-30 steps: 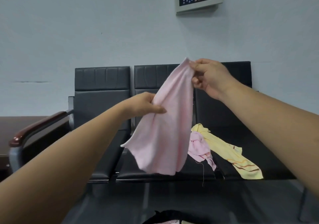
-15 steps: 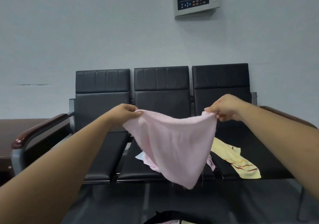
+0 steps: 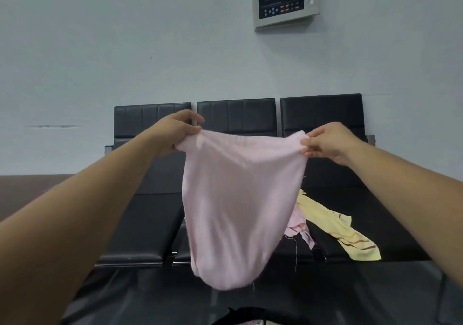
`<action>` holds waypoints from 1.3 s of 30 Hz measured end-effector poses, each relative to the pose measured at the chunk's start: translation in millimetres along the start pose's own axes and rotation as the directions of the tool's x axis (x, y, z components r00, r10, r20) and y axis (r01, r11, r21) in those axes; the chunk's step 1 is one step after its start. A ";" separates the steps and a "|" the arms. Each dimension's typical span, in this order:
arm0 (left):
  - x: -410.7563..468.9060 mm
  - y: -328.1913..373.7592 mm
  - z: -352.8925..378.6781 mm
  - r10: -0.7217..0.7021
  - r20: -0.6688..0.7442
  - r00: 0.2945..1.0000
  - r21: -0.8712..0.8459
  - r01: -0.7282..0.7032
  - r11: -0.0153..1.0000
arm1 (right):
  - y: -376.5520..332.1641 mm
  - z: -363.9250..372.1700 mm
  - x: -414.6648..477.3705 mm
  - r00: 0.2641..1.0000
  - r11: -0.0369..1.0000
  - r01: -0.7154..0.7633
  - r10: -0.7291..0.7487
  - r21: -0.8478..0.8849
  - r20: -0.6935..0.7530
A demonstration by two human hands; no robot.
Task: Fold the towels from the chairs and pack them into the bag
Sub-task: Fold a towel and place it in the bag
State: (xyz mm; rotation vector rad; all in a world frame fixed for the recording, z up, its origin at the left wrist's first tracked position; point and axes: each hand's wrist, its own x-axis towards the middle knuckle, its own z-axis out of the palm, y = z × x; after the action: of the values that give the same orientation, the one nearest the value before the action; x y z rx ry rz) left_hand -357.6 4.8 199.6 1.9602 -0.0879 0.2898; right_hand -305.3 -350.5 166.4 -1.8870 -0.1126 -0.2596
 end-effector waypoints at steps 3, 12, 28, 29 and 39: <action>-4.2 1.6 5.5 0.074 0.080 0.994 -0.181 -0.058 0.982 | -6.8 7.8 -3.5 0.995 0.996 0.077 -0.080 -0.043 -0.063; -14.8 25.7 37.2 0.199 0.394 0.897 -0.117 -0.166 0.979 | -44.2 35.5 -15.8 0.970 0.968 0.241 -0.239 0.065 -0.034; -11.4 26.5 58.4 0.165 0.236 0.958 0.277 -0.229 0.933 | -44.5 59.6 -34.3 0.894 0.908 0.418 -0.414 0.014 0.174; -10.2 20.1 55.1 0.103 0.264 0.959 0.362 -0.197 0.911 | -43.5 58.2 -32.8 0.901 0.912 0.405 -0.409 0.062 0.146; -0.6 -21.3 50.1 0.178 0.060 0.982 -0.077 -0.173 0.982 | -19.8 51.5 -22.2 0.935 0.937 0.347 -0.349 -0.052 -0.056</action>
State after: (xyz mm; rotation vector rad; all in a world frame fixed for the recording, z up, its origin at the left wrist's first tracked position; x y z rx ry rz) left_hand -345.9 -32.6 161.7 1.8939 -0.3120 0.3326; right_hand -324.6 -294.4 163.7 -1.8899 -0.4028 -0.5685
